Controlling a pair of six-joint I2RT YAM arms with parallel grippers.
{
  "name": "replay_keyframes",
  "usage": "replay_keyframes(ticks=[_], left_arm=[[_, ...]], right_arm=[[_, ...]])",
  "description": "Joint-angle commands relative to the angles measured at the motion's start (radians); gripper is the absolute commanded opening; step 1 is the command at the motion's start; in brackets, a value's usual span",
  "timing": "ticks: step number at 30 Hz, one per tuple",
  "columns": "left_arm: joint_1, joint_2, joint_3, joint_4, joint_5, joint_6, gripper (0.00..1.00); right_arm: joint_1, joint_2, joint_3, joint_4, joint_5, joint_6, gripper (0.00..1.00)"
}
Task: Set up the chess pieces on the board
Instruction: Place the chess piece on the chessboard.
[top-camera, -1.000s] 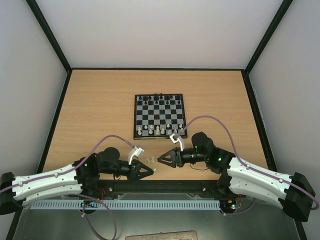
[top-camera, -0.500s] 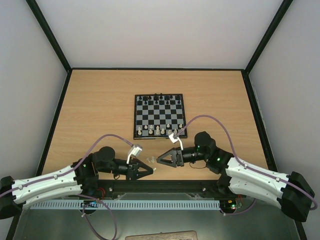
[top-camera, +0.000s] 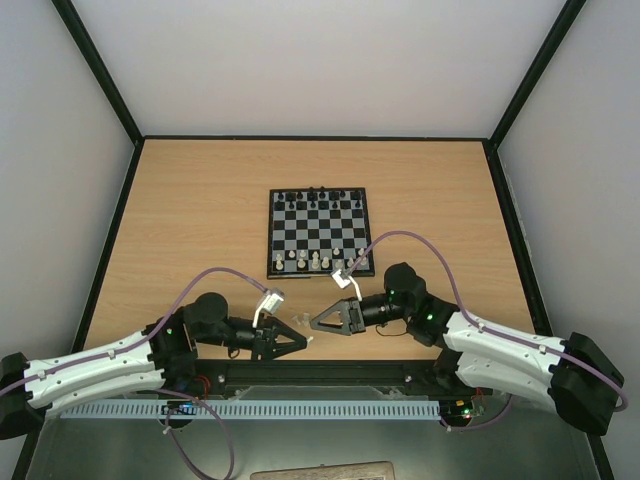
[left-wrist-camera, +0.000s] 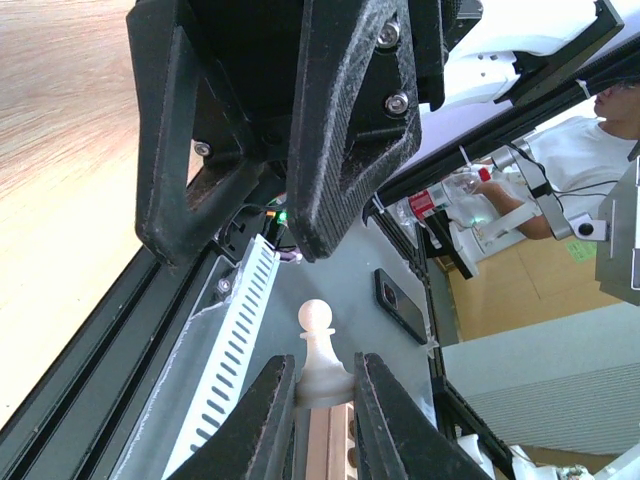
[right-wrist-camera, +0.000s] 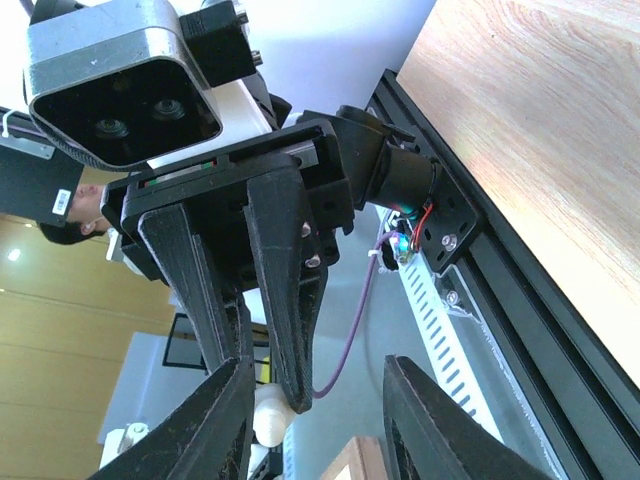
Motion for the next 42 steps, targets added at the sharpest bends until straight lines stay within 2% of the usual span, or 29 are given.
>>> replay_keyframes(ticks=[1, 7, 17, 24, 39, 42], left_arm=[[0.01, -0.008, -0.017, 0.03, 0.011, -0.003, 0.11], [0.019, 0.003, -0.019, 0.03, 0.005, 0.0, 0.11], [0.026, 0.027, -0.018, 0.045, 0.011, -0.001, 0.11], [0.03, 0.032, -0.022, 0.044, 0.007, -0.001, 0.11], [0.053, 0.048, -0.022, 0.048, 0.018, 0.0, 0.11], [0.056, 0.054, -0.023, 0.049, 0.02, 0.001, 0.11]], right_arm=[[-0.003, 0.0, -0.016, 0.045, -0.054, 0.011, 0.36], [0.001, 0.006, -0.015, 0.038, -0.077, 0.005, 0.32], [0.045, 0.054, -0.002, 0.019, -0.084, -0.027, 0.31], [0.054, 0.053, 0.005, 0.008, -0.085, -0.041, 0.23], [0.074, 0.072, 0.014, 0.006, -0.084, -0.051, 0.18], [0.077, 0.077, 0.018, 0.006, -0.08, -0.053, 0.14]])
